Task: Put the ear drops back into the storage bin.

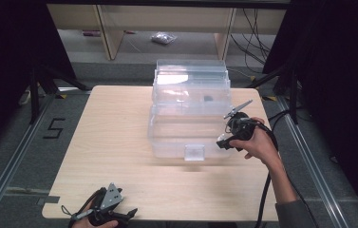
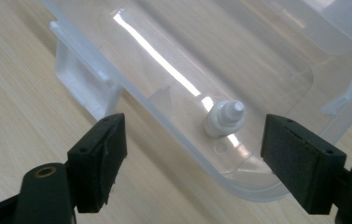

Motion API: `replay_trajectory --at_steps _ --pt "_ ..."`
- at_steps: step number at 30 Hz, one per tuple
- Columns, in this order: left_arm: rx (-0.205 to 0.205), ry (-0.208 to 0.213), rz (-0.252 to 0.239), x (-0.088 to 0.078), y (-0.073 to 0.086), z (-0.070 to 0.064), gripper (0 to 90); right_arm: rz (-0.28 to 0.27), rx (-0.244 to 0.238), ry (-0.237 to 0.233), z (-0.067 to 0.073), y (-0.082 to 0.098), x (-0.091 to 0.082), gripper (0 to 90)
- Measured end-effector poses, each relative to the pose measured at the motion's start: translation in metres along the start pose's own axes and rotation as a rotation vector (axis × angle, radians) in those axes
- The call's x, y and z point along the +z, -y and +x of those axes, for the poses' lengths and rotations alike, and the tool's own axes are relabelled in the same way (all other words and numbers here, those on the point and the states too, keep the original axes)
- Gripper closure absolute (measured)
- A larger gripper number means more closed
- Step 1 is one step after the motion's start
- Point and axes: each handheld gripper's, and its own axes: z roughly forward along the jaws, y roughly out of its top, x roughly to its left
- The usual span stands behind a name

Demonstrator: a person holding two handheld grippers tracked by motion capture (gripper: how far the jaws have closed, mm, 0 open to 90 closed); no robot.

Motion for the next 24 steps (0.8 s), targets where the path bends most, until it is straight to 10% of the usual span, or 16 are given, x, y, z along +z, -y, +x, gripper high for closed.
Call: replay_trajectory --at_steps 24 --pt "0.006 0.006 -0.004 -0.001 -0.001 -0.002 15.1 -0.09 0.024 -0.001 0.014 0.03 -0.002 22.5"
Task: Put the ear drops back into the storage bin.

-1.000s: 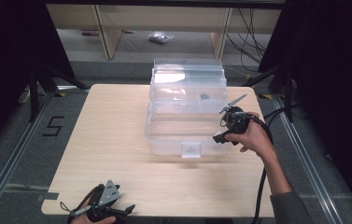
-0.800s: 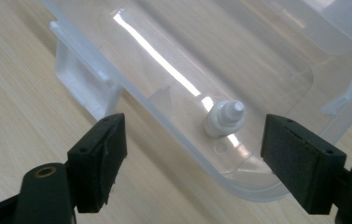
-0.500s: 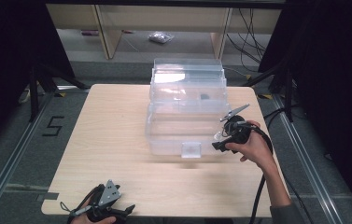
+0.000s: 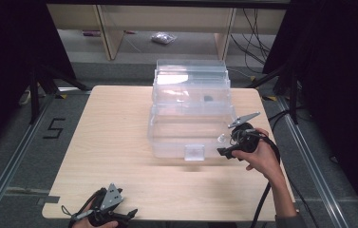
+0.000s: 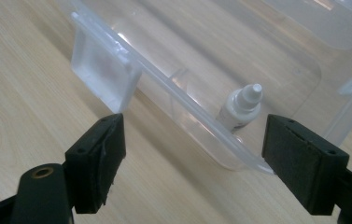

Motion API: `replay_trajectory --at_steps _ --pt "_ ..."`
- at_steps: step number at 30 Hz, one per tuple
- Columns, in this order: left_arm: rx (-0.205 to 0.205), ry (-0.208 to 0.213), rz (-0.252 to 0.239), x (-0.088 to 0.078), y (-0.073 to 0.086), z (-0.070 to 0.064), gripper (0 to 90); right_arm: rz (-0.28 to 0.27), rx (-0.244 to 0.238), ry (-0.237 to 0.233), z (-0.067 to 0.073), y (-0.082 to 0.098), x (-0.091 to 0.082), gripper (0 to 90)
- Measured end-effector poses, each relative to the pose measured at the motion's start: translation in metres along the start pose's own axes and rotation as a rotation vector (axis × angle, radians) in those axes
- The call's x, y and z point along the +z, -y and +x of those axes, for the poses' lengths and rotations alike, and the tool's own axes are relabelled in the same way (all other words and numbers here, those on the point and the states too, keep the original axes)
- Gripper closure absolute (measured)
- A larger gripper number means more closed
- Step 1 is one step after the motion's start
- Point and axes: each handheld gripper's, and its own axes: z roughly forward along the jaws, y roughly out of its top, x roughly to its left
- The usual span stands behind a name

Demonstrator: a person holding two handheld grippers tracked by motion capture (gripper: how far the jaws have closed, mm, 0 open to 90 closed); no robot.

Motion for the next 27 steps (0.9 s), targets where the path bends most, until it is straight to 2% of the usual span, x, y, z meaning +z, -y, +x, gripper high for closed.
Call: replay_trajectory --at_steps 2,3,5,6,7,8,11,13,14,15,16,17,18,19,20,21,23,24,25,26,27 --pt "-0.005 0.008 -0.006 0.0 0.0 -0.001 15.1 -0.001 0.01 0.006 0.001 0.002 0.0 22.5" --pt "-0.004 0.001 -0.005 0.0 0.0 0.0 15.1 -0.013 -0.015 0.005 -0.001 0.003 0.0 22.5" --pt "0.001 0.0 -0.002 0.0 0.0 0.0 15.1 0.004 0.02 0.0 0.002 0.004 -0.001 22.4" --pt "0.002 0.0 -0.003 -0.001 0.0 0.0 15.0 -0.009 -0.019 0.008 0.0 0.005 0.001 22.2" --pt "0.002 0.0 -0.002 -0.001 0.0 0.0 15.1 -0.007 -0.003 0.008 0.002 0.006 0.0 22.0" --pt "0.001 0.0 -0.003 -0.001 0.0 0.0 15.1 -0.014 -0.022 0.012 0.001 0.006 -0.001 22.0" --pt "0.0 -0.001 -0.005 -0.001 0.0 0.0 15.1 -0.003 -0.005 0.005 0.005 0.008 -0.002 21.8" --pt "0.0 -0.002 -0.009 -0.001 0.0 0.0 15.1 -0.013 -0.018 0.003 0.005 0.01 -0.002 21.8" --pt "0.0 -0.002 -0.009 -0.001 0.0 0.0 15.0 -0.005 0.003 -0.002 0.007 0.01 -0.004 21.8" --pt "0.0 -0.003 -0.009 -0.001 0.0 0.0 15.1 -0.015 -0.016 -0.001 0.007 0.011 -0.004 21.8" --pt "0.001 -0.003 -0.008 -0.001 0.0 0.0 15.1 -0.005 0.001 -0.007 0.011 0.012 -0.004 21.8" --pt "0.001 -0.002 -0.008 -0.001 0.0 0.0 15.1 -0.024 -0.034 0.003 0.009 0.012 -0.003 21.8" --pt "0.001 -0.002 -0.008 -0.001 0.0 0.0 15.1 -0.004 -0.015 -0.007 0.012 0.013 -0.005 21.8" --pt "0.002 -0.003 -0.008 -0.001 0.0 0.0 15.1 -0.016 -0.037 0.008 0.012 0.014 -0.004 21.8" --pt "0.003 -0.003 -0.008 -0.001 0.0 0.0 15.0 -0.006 -0.029 -0.001 0.014 0.015 -0.005 21.7" --pt "0.003 -0.003 -0.008 -0.001 0.0 0.0 15.0 -0.018 -0.052 0.006 0.013 0.016 -0.005 21.7" --pt "0.001 -0.003 -0.009 -0.001 0.0 0.0 15.0 -0.002 -0.029 -0.004 0.017 0.018 -0.007 21.8" --pt "0.001 -0.003 -0.009 -0.001 0.0 0.0 15.0 -0.018 -0.061 0.01 0.015 0.019 -0.005 21.8" --pt "0.001 -0.003 -0.009 -0.001 0.0 0.0 15.0 -0.011 -0.035 0.01 0.018 0.021 -0.005 21.8" --pt "0.003 -0.003 -0.009 -0.001 0.0 0.0 15.1 -0.013 -0.056 0.0 0.017 0.022 -0.005 21.8" --pt "0.003 -0.003 -0.008 -0.001 0.0 0.0 15.1 -0.01 -0.049 0.002 0.019 0.023 -0.004 21.9"
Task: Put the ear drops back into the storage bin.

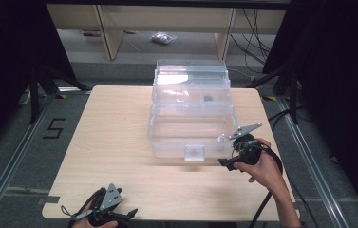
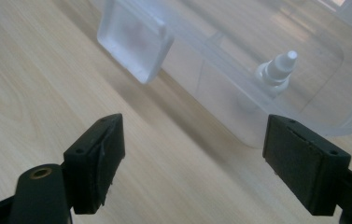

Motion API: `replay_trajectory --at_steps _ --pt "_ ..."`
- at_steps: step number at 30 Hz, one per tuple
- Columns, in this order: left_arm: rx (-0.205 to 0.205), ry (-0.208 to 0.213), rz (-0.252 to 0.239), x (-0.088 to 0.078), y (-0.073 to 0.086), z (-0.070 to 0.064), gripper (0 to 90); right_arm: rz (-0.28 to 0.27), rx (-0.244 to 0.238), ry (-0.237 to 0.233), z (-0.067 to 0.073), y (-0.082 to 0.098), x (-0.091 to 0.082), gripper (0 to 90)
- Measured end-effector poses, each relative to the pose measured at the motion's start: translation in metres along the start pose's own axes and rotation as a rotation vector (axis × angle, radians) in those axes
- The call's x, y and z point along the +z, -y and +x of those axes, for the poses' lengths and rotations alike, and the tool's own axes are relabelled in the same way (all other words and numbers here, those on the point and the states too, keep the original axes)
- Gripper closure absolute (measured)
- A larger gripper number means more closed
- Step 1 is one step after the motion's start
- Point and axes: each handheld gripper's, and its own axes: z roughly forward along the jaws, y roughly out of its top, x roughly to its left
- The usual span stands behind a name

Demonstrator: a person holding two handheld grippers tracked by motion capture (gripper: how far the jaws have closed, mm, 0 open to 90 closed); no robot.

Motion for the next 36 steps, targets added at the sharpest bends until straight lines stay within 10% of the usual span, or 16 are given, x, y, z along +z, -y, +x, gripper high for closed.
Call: replay_trajectory --at_steps 36 --pt "0.001 -0.001 0.0 0.0 0.0 0.0 15.1 -0.086 -0.036 -0.053 0.034 0.047 0.022 20.7"
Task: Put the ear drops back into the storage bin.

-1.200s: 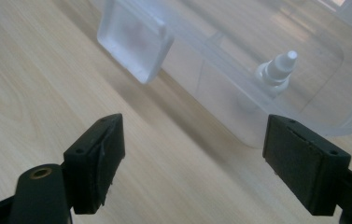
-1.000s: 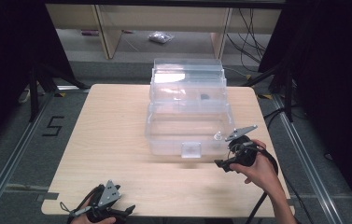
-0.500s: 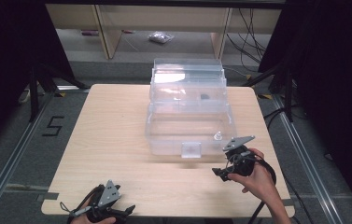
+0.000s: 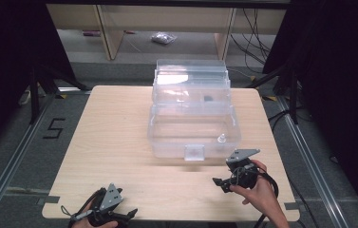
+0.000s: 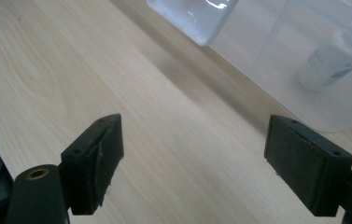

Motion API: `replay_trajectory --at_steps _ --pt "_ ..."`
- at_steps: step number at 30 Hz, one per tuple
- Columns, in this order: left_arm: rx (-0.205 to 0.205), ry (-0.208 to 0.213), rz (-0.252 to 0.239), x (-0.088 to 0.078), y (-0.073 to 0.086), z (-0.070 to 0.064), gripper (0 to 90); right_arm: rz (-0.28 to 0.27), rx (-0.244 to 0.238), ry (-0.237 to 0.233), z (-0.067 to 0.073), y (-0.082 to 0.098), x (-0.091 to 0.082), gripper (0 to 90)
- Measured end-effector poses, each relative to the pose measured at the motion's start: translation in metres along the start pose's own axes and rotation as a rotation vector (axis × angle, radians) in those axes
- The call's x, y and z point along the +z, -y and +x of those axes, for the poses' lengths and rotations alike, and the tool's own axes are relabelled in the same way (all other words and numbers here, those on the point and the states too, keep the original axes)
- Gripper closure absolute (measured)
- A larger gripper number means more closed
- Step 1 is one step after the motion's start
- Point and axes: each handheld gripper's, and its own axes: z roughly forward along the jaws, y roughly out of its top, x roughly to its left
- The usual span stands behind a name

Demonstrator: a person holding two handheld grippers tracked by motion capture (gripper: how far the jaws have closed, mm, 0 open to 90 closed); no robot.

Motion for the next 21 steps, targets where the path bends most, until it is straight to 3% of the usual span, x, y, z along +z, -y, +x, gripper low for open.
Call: replay_trajectory --at_steps 7,9,11,16,17,18,21 --pt "-0.001 -0.001 -0.001 0.0 0.0 0.0 15.1 0.008 0.029 -0.012 0.005 0.011 0.001 21.0" --pt "-0.007 0.002 -0.006 0.0 0.0 -0.001 15.1 0.003 0.008 0.0 0.005 0.013 0.002 21.0" --pt "-0.003 -0.001 -0.004 0.0 0.0 0.0 15.1 0.007 0.031 -0.002 0.007 0.016 0.002 20.7" --pt "-0.005 0.002 -0.005 0.0 0.0 -0.001 15.1 0.001 0.021 -0.025 0.008 0.023 0.005 20.2" --pt "0.0 0.004 -0.002 0.0 0.0 0.0 15.1 0.0 0.023 -0.005 0.009 0.025 0.005 20.2" --pt "-0.006 0.003 -0.002 0.0 0.0 -0.001 15.1 0.001 0.025 -0.022 0.009 0.026 0.006 20.1" --pt "-0.005 0.003 -0.001 0.0 0.0 -0.001 15.1 0.004 0.05 -0.012 0.012 0.03 0.007 19.7"
